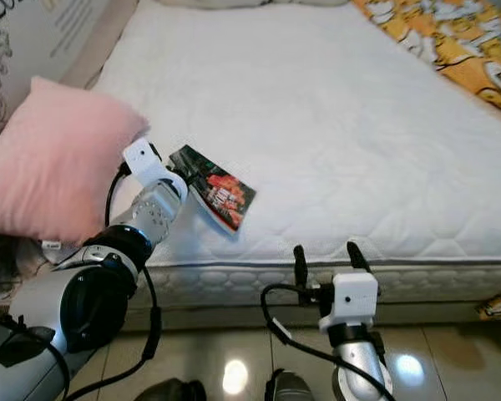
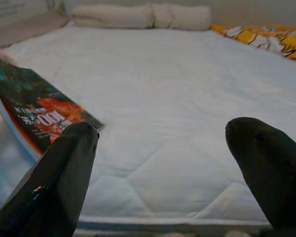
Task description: Clean up the room
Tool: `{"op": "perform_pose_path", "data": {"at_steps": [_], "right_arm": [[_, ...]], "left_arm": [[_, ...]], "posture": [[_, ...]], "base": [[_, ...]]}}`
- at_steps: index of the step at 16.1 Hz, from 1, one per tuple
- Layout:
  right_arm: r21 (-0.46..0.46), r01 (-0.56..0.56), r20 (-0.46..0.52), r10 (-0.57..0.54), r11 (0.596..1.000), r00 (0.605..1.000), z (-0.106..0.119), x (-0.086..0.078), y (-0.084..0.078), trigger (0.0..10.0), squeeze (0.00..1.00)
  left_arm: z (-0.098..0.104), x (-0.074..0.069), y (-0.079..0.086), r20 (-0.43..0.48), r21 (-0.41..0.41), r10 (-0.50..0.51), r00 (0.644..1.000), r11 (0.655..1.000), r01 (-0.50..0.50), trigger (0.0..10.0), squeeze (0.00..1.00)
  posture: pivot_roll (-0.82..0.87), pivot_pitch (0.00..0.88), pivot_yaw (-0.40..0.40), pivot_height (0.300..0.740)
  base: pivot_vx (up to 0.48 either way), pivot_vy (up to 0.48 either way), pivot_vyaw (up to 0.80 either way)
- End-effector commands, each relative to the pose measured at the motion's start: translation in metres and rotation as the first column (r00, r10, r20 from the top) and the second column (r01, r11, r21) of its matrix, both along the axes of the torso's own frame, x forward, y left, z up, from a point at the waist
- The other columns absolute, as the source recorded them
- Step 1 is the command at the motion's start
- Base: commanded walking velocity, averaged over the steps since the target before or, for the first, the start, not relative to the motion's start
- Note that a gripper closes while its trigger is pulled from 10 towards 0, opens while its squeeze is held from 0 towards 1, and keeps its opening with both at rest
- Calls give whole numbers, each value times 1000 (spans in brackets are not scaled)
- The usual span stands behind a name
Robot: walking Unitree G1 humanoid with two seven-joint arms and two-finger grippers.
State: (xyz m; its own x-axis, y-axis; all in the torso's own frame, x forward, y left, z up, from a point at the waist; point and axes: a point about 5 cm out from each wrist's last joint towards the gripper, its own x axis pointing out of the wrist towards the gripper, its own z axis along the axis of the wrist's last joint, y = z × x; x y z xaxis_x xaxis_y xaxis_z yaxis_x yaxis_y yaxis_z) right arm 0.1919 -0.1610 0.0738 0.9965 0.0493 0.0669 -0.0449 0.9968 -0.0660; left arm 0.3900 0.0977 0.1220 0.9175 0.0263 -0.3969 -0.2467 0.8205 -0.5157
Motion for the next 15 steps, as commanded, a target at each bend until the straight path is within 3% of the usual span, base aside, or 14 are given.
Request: {"op": "perform_pose_path", "data": {"at_steps": [1,2,10,15], "right_arm": [[-2,0,-7,0,1000,1000,2,-3,2,10000,153],[1,2,-13,-2,1000,1000,2,-4,3,10000,149],[6,12,-25,-12,1000,1000,2,-5,5,10000,149],[6,17,-26,-17,1000,1000,3,-4,6,10000,157]], "left_arm": [[-8,-5,-12,-28,-1,-53,998,999,53,10000,369],[-4,-3,-12,-8,-17,-43,999,999,43,10000,1000],[14,5,-5,67,-65,58,996,996,-53,10000,1000],[26,9,1,116,26,89,989,995,-92,10000,1000]], "posture": [[-268,162,45,736],[-270,163,48,736],[-269,172,59,736],[-273,172,66,736]], "base": [[0,0,0],[0,0,0],[0,0,0],[0,0,0]]}}
